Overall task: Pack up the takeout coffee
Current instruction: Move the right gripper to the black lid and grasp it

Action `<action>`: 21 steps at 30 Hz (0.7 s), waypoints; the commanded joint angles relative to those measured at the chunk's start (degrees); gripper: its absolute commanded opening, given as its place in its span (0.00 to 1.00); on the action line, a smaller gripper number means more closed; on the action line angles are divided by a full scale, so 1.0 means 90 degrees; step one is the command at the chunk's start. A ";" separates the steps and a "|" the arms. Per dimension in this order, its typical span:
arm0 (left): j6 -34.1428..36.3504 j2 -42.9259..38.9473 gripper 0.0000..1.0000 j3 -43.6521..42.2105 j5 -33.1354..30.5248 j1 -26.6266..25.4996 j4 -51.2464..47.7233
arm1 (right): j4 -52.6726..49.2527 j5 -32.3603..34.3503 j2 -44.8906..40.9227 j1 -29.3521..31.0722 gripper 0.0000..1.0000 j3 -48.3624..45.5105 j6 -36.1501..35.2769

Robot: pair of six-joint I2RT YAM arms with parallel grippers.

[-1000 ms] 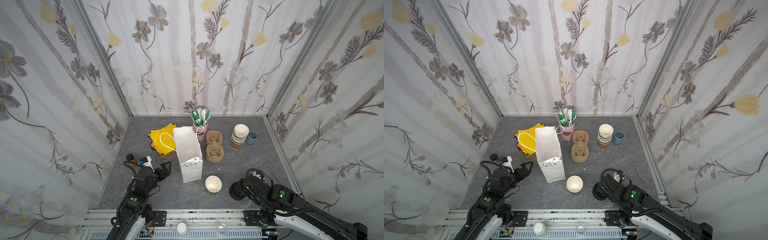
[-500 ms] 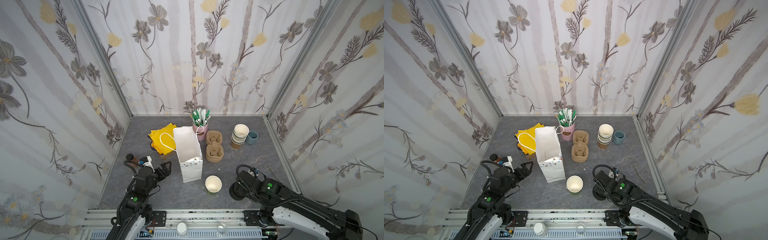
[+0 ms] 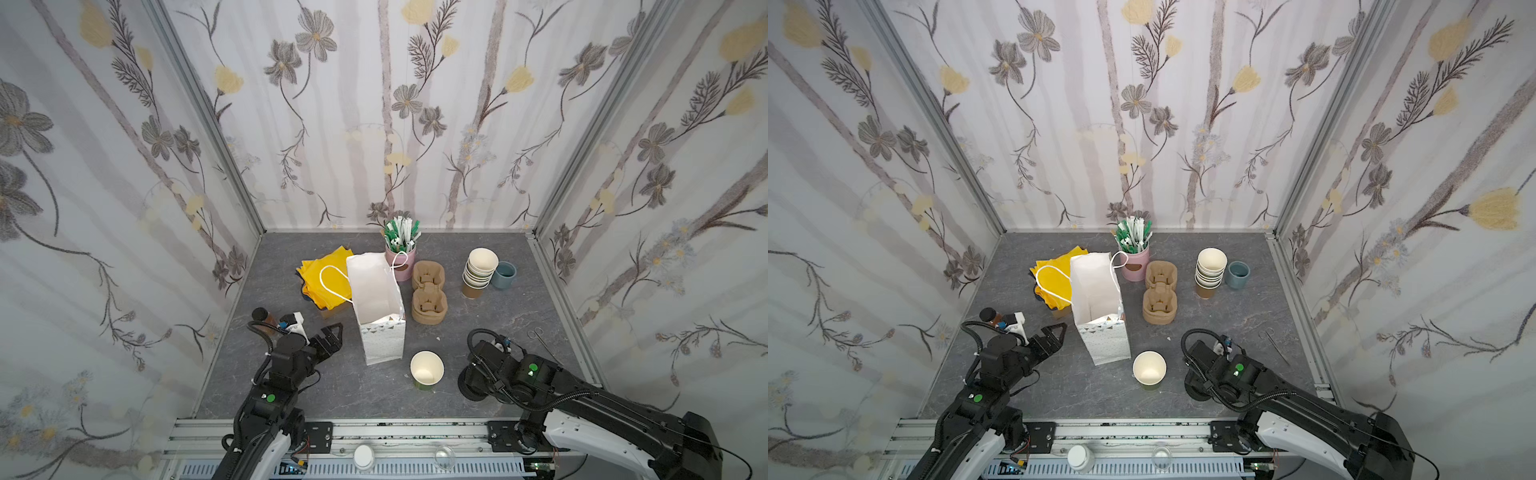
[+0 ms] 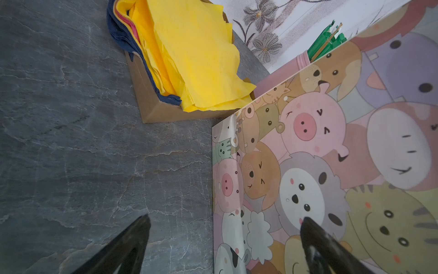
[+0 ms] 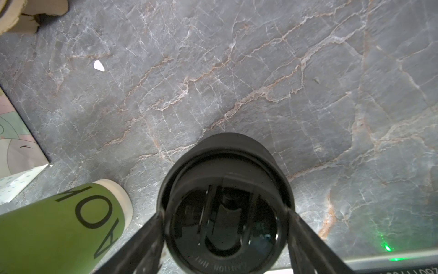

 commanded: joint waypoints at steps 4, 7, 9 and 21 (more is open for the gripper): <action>-0.0024 -0.0007 1.00 0.0066 -0.0031 0.0001 0.0104 | 0.0162 0.0017 0.0062 0.0001 0.74 0.0059 0.0017; -0.0028 -0.0019 1.00 0.0058 -0.0031 0.0007 0.0104 | 0.0125 0.0008 0.0061 0.0000 0.73 0.0091 0.0003; -0.0025 -0.0019 1.00 0.0059 -0.0031 0.0006 0.0104 | 0.0081 0.0009 0.0047 0.0001 0.72 0.0118 -0.0017; -0.0022 -0.0019 1.00 0.0085 0.0033 0.0004 0.0104 | -0.0541 0.0182 -0.0083 0.0000 0.71 0.0488 -0.0248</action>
